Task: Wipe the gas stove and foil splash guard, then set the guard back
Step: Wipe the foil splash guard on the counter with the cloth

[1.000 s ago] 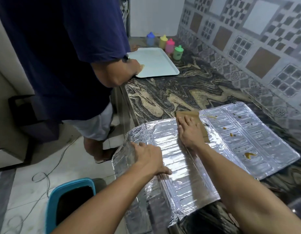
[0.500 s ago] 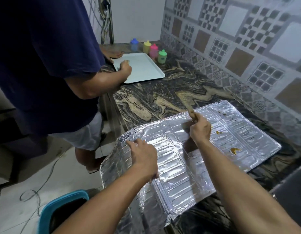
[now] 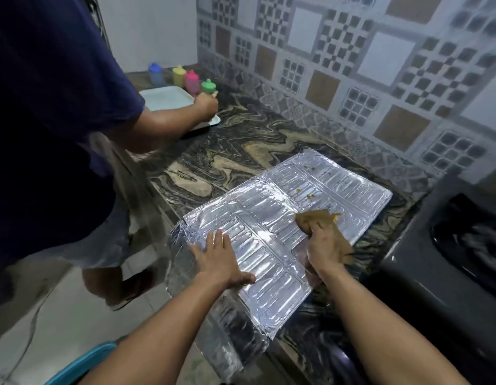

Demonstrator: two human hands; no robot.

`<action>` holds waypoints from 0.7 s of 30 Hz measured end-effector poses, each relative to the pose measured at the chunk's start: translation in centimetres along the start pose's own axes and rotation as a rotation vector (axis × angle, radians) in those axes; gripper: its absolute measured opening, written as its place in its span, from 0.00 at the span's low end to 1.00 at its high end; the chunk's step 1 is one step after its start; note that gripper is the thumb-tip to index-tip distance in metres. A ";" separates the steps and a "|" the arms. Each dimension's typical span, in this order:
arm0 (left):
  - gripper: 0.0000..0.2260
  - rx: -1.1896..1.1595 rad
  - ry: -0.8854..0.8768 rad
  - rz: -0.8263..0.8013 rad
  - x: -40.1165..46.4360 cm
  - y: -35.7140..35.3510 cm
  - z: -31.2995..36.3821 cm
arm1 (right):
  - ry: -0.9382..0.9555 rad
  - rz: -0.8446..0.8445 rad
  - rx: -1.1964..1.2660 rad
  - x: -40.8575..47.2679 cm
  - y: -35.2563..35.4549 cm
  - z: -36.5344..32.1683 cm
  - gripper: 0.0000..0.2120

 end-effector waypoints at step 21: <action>0.62 -0.135 -0.026 0.006 1.4 0.1 -2.4 | 0.636 -0.198 0.183 -3.1 -2.7 -12.3 0.25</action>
Point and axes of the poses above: each hand's wrist, its own x-axis towards the middle knuckle, its own y-axis out of the back of the hand, z = x × y, the point moved 1 cm from there along x, towards the middle knuckle, and after that the axes turned 9 degrees about y, right-handed, at the moved point
